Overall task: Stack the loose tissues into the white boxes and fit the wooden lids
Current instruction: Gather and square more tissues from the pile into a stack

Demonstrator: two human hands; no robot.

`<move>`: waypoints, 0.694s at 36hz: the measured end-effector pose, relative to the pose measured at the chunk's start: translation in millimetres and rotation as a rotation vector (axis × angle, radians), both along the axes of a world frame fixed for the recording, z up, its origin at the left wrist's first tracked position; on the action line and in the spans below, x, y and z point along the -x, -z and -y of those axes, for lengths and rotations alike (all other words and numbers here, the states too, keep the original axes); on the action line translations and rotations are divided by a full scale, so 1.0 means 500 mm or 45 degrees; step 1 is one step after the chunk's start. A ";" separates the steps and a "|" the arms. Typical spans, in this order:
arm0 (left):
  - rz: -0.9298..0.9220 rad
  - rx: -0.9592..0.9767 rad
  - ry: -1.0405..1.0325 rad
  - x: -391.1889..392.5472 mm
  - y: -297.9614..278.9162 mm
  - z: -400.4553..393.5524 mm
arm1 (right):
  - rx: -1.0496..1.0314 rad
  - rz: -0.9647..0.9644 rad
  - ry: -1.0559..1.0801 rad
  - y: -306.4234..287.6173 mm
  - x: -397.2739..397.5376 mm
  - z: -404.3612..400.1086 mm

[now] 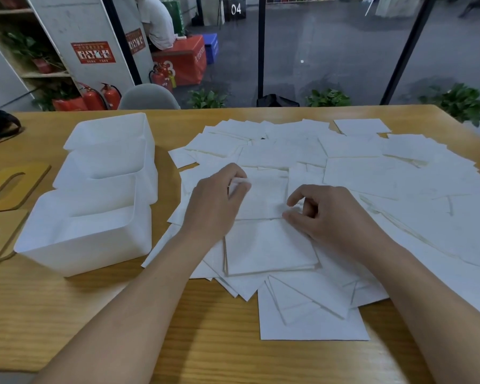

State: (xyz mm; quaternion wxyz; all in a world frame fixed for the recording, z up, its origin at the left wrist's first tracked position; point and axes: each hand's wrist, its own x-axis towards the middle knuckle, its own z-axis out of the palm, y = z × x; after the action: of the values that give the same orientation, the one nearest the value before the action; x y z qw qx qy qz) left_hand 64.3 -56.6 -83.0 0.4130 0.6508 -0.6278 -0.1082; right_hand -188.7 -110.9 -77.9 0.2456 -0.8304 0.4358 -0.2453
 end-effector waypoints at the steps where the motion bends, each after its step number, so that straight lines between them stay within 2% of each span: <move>1: -0.005 0.036 -0.020 -0.008 -0.002 -0.001 | 0.005 0.011 0.009 0.000 0.000 0.001; 9: -0.330 0.264 -0.030 -0.041 -0.023 -0.030 | 0.028 0.241 0.131 -0.012 -0.004 0.003; 13: -0.483 0.198 0.098 -0.035 -0.021 -0.042 | -0.115 0.457 0.136 -0.021 -0.008 -0.002; 16: -0.499 0.098 0.207 -0.028 -0.020 -0.049 | -0.280 0.614 0.035 -0.028 -0.006 -0.003; 19: -0.549 -0.011 0.294 -0.028 -0.019 -0.058 | -0.345 0.600 -0.022 -0.029 0.004 0.002; 25: -0.402 -0.232 0.386 -0.046 -0.016 -0.089 | -0.372 0.367 -0.115 -0.029 0.018 0.006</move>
State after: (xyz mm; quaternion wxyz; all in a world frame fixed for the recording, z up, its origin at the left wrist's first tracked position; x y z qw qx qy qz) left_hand 87.2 -12.0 -74.8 0.4244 0.5587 -0.6338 -0.3257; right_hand -197.8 -114.0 -63.6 0.4339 -0.7611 0.3893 -0.2843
